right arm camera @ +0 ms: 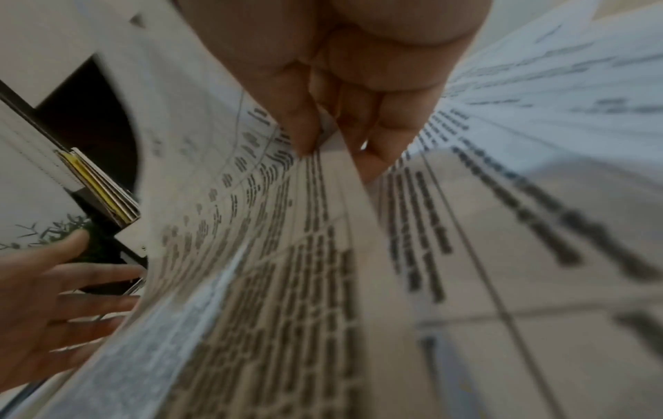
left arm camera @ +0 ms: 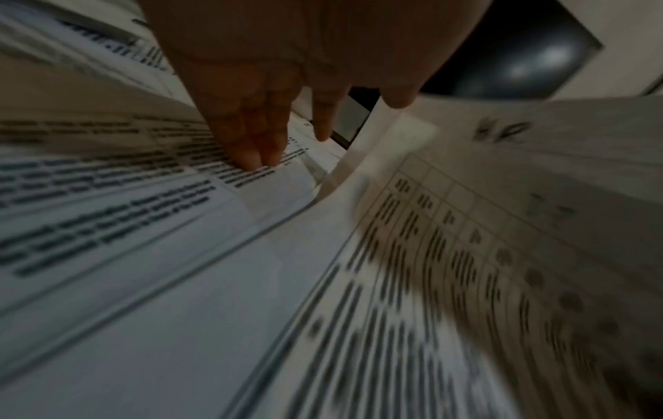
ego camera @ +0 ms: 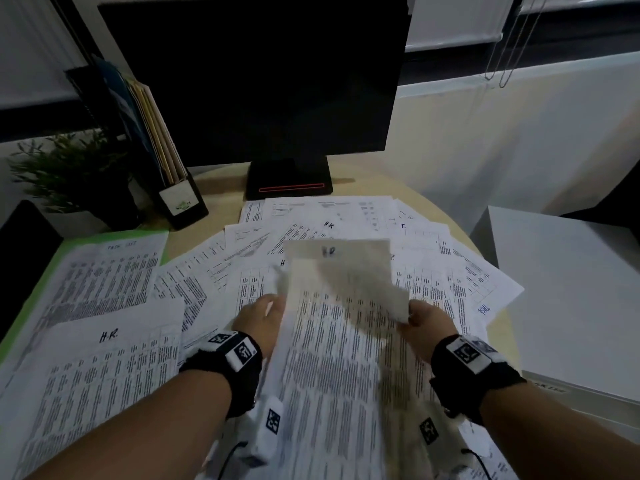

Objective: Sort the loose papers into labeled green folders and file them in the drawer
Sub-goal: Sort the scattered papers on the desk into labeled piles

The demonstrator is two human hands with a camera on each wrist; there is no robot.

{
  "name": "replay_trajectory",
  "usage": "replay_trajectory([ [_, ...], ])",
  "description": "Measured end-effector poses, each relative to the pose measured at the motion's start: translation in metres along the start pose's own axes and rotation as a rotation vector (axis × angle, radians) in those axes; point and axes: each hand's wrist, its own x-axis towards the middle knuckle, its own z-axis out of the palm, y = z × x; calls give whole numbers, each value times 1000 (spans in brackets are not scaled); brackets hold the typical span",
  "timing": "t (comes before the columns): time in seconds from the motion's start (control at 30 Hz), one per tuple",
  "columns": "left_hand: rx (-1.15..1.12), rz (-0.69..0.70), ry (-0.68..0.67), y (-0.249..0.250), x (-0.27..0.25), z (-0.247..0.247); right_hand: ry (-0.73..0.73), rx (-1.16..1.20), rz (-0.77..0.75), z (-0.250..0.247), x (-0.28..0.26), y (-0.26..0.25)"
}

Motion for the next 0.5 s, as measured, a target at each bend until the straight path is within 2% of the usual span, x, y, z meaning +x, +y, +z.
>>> replay_trajectory([
  [0.1,-210,-125,101,2,6,-1,-31,67,10,12,-3,7],
  [0.17,-283,-136,139,3,12,1,-15,148,2,15,-3,3],
  [0.27,-271,-172,89,-3,12,4,-52,235,-56,20,-6,-9],
  [0.37,-201,-135,107,-11,10,1,-74,337,-121,23,-12,-20],
  [0.43,-161,-122,129,-17,12,-5,-84,417,-84,23,-16,-29],
  [0.5,-228,-128,147,-19,11,-10,-109,406,-38,24,-15,-33],
])
